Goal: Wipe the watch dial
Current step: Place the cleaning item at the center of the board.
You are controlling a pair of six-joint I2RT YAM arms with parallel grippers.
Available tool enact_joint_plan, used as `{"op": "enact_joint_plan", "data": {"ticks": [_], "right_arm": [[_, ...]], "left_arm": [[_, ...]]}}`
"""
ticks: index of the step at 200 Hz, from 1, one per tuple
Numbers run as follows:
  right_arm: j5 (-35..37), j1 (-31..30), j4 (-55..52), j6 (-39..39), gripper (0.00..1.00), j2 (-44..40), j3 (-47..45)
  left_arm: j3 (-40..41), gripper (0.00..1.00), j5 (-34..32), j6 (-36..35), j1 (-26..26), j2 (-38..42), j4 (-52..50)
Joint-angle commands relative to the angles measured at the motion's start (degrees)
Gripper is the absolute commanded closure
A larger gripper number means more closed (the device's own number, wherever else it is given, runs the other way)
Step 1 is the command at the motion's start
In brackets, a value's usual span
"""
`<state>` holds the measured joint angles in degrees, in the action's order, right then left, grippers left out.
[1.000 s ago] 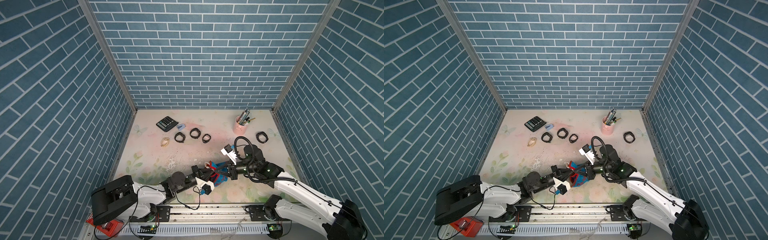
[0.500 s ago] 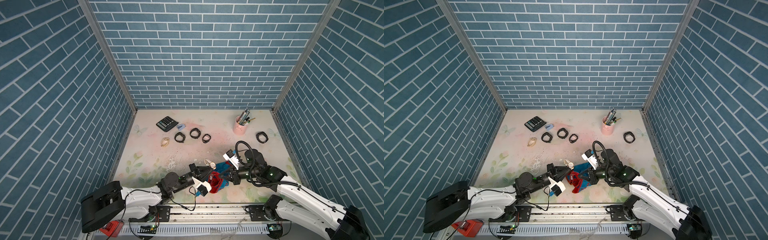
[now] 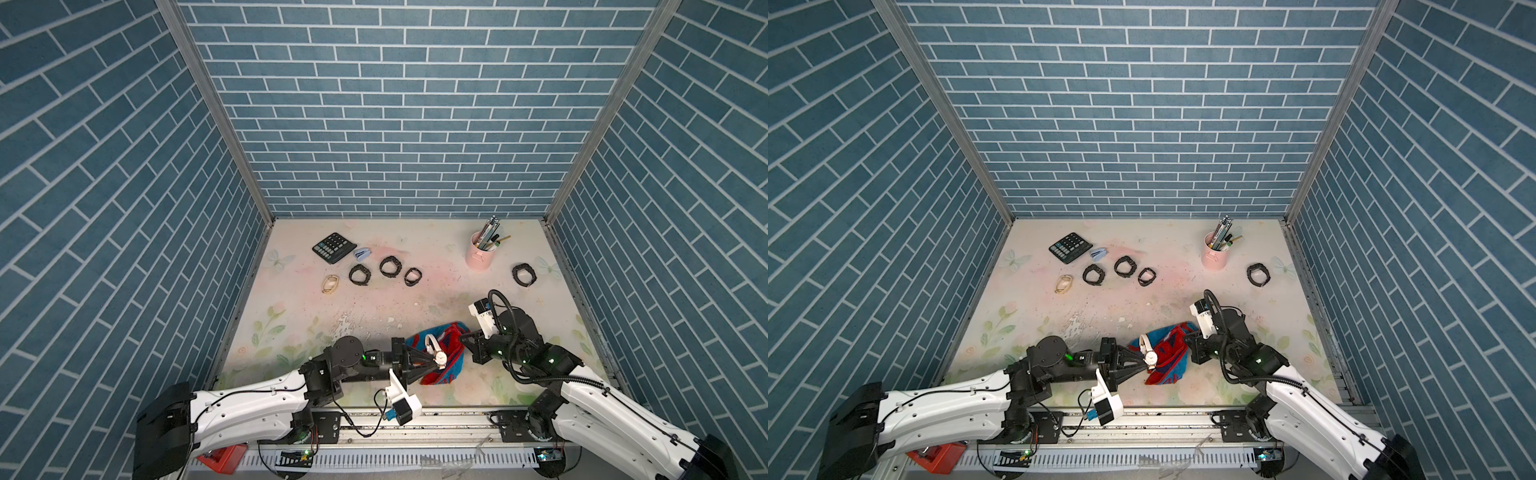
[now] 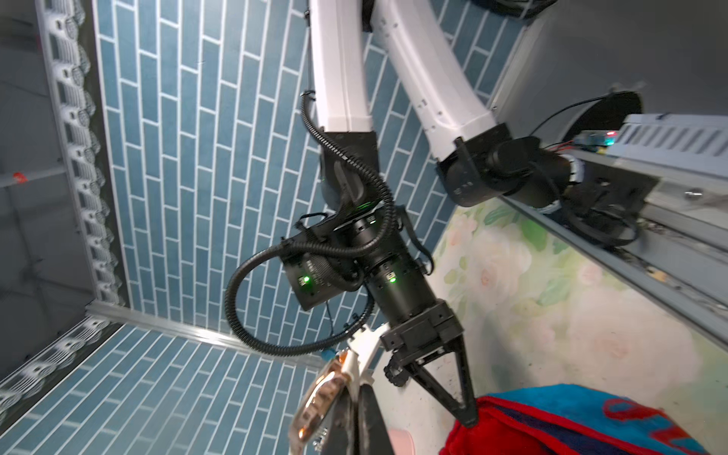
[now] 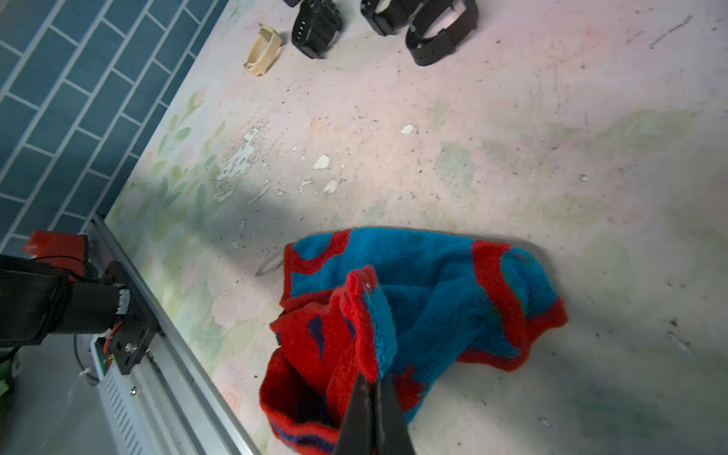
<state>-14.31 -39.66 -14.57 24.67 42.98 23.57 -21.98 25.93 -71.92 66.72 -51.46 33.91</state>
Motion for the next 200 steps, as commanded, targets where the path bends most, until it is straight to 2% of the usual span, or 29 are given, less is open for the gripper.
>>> {"op": "enact_joint_plan", "data": {"ticks": [1,28,70,103,169,200], "right_arm": [[5.0,0.2,1.0,1.8,1.00,-1.0,-0.5],[7.9,0.4,1.6,2.8,1.00,-2.3,-2.4],[9.6,0.4,1.3,3.0,1.00,-4.4,-4.4],[12.0,0.5,0.9,3.6,1.00,-6.8,-5.8],[13.7,0.6,0.5,3.9,1.00,-8.6,-8.3],[14.4,0.6,1.5,4.3,1.00,-7.3,-8.8]], "left_arm": [[-2.7,1.00,4.1,-4.4,1.8,0.7,-7.1],[-3.6,1.00,2.6,-7.8,5.1,-0.6,-7.3],[-5.1,1.00,4.6,-9.9,6.4,-0.9,-8.8],[-6.7,1.00,1.9,-13.1,9.2,-1.0,-12.8],[-6.3,1.00,0.2,-13.0,10.0,-0.2,-12.7],[-4.4,1.00,-4.4,-12.1,10.1,0.2,-8.3]]}}
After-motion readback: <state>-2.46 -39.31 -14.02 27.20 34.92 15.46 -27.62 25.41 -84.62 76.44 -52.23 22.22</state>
